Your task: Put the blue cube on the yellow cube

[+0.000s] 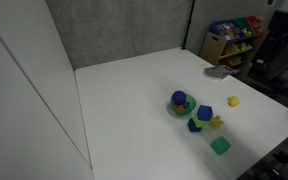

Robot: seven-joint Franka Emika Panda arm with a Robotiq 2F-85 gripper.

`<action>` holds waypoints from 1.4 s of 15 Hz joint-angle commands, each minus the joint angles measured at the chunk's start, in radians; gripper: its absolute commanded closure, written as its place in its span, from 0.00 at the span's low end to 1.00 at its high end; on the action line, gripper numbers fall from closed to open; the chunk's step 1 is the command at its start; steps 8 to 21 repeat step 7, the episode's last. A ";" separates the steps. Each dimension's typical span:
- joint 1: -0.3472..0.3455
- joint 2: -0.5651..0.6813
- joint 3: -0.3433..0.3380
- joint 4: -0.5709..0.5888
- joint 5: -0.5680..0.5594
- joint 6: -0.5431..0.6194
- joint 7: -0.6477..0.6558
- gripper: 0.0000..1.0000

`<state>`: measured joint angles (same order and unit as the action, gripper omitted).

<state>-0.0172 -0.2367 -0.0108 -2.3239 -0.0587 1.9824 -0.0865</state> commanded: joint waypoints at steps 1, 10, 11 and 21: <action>0.006 -0.065 0.002 0.004 0.023 -0.038 0.037 0.00; 0.007 -0.063 -0.002 0.001 0.023 -0.015 0.014 0.00; 0.007 -0.063 -0.002 0.001 0.023 -0.015 0.014 0.00; 0.007 -0.063 -0.002 0.001 0.023 -0.015 0.014 0.00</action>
